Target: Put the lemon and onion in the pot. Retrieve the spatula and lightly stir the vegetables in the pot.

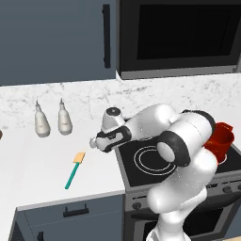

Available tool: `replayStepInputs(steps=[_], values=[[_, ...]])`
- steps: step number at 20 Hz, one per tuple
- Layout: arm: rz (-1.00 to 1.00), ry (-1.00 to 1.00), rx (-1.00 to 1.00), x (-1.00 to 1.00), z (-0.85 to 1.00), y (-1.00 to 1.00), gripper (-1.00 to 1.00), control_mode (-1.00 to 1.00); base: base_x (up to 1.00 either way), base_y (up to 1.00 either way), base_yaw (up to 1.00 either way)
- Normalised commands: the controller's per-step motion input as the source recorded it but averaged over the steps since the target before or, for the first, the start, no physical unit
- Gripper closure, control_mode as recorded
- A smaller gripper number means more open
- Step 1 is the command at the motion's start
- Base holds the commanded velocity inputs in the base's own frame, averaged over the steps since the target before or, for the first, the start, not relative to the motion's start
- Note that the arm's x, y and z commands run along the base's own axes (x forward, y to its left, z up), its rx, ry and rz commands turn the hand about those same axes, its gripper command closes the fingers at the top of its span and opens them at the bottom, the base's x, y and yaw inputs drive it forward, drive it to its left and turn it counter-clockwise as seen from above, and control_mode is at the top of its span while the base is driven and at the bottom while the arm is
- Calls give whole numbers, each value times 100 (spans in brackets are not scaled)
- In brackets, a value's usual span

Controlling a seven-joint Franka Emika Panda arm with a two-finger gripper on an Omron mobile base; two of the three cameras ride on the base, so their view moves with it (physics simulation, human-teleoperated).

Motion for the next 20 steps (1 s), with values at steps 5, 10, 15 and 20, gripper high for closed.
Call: replayStepInputs(steps=[5, 10, 15, 20], values=[[-12, -3, 0, -100, 95, -94, 100, -100, 0, 0, 0], [-13, 0, -1, -93, 100, -99, 100, -100, 0, 0, 0], [-18, 0, 0, -51, 96, -100, 100, -100, 0, 0, 0], [-22, -2, 0, -2, 73, -100, 100, -100, 0, 0, 0]])
